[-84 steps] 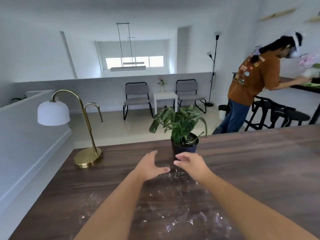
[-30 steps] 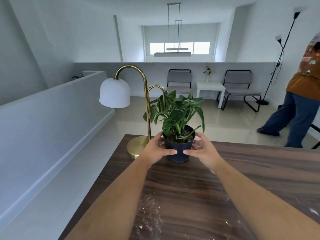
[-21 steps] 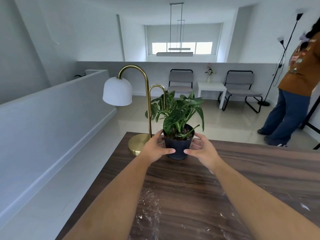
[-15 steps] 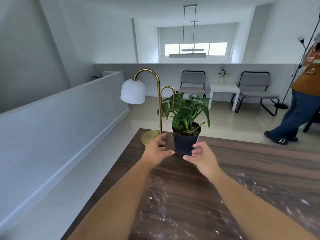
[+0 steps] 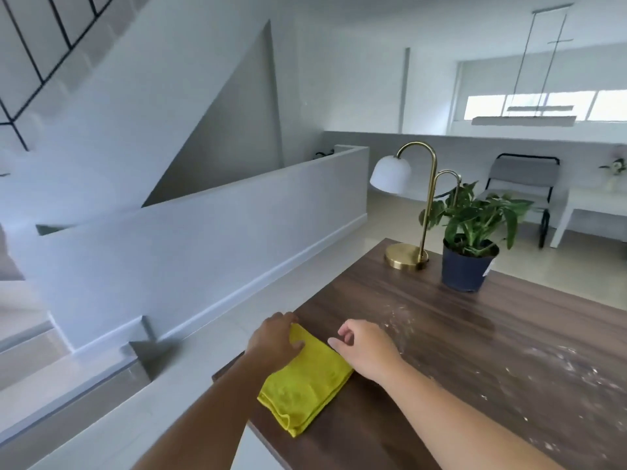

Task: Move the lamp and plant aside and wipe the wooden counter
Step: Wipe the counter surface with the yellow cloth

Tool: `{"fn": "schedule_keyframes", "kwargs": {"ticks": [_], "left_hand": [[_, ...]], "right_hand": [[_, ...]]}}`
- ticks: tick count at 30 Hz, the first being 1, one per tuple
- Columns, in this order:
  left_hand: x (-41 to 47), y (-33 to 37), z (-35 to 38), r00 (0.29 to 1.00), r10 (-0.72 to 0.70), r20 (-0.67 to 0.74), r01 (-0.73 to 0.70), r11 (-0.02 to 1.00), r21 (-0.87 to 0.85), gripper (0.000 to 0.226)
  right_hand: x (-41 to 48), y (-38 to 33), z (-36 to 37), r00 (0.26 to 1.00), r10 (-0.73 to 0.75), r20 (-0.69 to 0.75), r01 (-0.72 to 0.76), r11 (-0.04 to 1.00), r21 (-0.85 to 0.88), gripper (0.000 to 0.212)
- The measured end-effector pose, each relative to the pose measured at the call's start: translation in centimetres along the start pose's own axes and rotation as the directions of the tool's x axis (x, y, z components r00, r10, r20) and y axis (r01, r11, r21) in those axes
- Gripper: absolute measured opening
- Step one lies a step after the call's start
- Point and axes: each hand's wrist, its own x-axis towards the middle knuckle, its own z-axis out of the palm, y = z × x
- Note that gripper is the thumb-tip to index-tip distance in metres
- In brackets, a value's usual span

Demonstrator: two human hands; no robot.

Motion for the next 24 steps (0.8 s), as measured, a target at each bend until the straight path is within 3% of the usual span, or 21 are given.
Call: {"fn": "schedule_keyframes", "kwargs": {"ticks": [3, 5, 9, 12, 15, 18, 21, 24], "left_hand": [[-2.6, -1.1, 0.9, 0.998, -0.065, -0.021, 0.067, 0.982, 0.178, 0.059], [-3.7, -1.1, 1.3, 0.991, -0.121, -0.05, 0.129, 0.973, 0.193, 0.06], [-4.2, -0.5, 1.1, 0.984, -0.178, 0.012, 0.175, 0.977, 0.119, 0.047], [-3.5, 0.4, 0.6, 0.993, -0.107, 0.046, 0.1, 0.986, 0.13, 0.04], [-1.9, 2.4, -0.9, 0.997, -0.065, 0.042, 0.063, 0.997, 0.031, 0.041], [0.4, 5.8, -2.7, 1.0, 0.015, 0.004, -0.014, 0.997, -0.07, 0.035], [2.7, 10.3, -3.2, 0.995, 0.098, -0.024, -0.1, 0.984, -0.151, 0.034], [4.7, 15.2, -1.9, 0.981, 0.193, 0.013, -0.184, 0.953, -0.24, 0.034]], "right_hand": [[-1.0, -1.0, 1.4, 0.999, 0.009, 0.052, 0.004, 0.971, -0.237, 0.052], [-1.6, -1.4, 1.8, 0.999, 0.002, 0.048, 0.016, 0.93, -0.367, 0.055], [-2.3, -1.9, 2.1, 0.989, 0.019, 0.144, 0.037, 0.925, -0.377, 0.047], [-2.3, -1.7, 1.5, 0.976, -0.019, 0.218, 0.069, 0.973, -0.222, 0.017], [-1.6, -0.8, -0.5, 0.987, -0.008, 0.159, 0.014, 0.999, -0.038, 0.031], [-0.9, 0.5, -3.7, 0.998, 0.05, 0.034, -0.053, 0.994, 0.093, 0.019], [-0.3, 3.0, -6.8, 0.977, 0.191, -0.091, -0.152, 0.934, 0.324, 0.02], [-0.7, 6.6, -9.8, 0.904, 0.389, -0.178, -0.223, 0.783, 0.581, 0.018]]}}
